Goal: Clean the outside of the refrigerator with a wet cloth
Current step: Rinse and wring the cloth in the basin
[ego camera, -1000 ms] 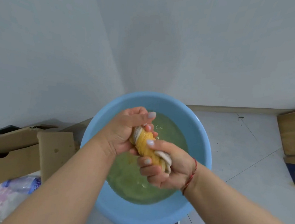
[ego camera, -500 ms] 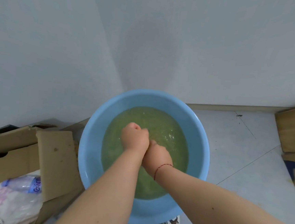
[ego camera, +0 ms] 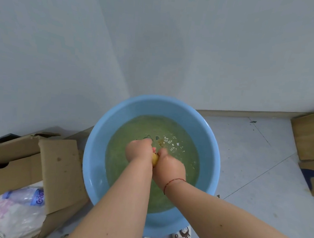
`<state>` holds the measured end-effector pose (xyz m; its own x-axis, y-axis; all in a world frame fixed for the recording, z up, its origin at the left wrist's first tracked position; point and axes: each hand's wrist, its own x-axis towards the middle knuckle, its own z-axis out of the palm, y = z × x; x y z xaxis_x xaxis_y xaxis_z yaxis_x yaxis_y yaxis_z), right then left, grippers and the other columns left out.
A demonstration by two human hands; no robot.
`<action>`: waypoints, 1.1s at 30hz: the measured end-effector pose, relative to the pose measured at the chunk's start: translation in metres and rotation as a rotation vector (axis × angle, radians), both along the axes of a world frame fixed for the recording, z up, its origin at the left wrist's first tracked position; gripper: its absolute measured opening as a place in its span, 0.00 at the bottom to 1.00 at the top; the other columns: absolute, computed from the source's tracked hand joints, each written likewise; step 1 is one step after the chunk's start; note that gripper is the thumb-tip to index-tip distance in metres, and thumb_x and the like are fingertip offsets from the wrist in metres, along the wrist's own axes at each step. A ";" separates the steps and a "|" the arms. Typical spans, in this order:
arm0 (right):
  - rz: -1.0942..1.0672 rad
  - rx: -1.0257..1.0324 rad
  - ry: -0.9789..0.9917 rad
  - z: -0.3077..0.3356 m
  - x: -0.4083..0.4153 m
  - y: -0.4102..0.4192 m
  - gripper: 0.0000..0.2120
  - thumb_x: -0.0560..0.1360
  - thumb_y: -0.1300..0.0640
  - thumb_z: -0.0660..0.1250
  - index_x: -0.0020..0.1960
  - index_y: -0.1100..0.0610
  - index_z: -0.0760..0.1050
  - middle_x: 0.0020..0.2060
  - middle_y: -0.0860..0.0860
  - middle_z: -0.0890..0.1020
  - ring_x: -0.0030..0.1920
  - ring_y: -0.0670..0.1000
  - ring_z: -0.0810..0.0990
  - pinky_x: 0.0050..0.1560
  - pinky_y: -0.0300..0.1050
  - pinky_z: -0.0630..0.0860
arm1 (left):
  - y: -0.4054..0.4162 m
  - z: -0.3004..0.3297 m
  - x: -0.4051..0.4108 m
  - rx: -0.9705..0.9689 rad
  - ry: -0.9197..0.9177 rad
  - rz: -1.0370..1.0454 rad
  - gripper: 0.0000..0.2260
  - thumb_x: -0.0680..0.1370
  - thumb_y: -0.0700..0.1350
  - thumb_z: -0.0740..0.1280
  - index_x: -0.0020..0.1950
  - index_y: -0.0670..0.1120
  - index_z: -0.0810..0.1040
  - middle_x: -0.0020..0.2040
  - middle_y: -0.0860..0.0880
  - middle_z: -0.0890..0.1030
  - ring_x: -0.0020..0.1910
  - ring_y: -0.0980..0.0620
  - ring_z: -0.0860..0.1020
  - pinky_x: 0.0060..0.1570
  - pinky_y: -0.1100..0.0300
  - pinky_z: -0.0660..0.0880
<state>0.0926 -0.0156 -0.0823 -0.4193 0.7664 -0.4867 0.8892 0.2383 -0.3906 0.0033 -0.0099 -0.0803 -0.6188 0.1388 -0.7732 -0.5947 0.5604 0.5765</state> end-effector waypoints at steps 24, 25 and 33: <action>-0.464 -0.391 0.506 0.085 0.050 0.081 0.13 0.79 0.56 0.61 0.45 0.65 0.78 0.40 0.56 0.78 0.40 0.52 0.74 0.44 0.44 0.72 | -0.014 0.070 -0.031 0.615 -0.472 -0.252 0.17 0.66 0.33 0.69 0.53 0.43 0.75 0.43 0.42 0.81 0.41 0.46 0.80 0.37 0.51 0.80; -0.452 -0.385 0.491 0.088 0.050 0.084 0.14 0.79 0.56 0.60 0.46 0.65 0.79 0.41 0.56 0.78 0.42 0.53 0.75 0.46 0.45 0.73 | -0.016 0.072 -0.032 0.628 -0.480 -0.291 0.21 0.61 0.30 0.66 0.51 0.43 0.75 0.42 0.42 0.81 0.40 0.46 0.80 0.36 0.53 0.80; -0.565 -0.270 0.693 0.112 0.045 0.101 0.17 0.79 0.51 0.61 0.40 0.63 0.75 0.32 0.56 0.76 0.34 0.53 0.76 0.40 0.46 0.75 | -0.024 0.089 -0.026 0.468 -0.255 -0.798 0.31 0.57 0.32 0.58 0.61 0.40 0.73 0.48 0.40 0.81 0.40 0.45 0.79 0.38 0.55 0.77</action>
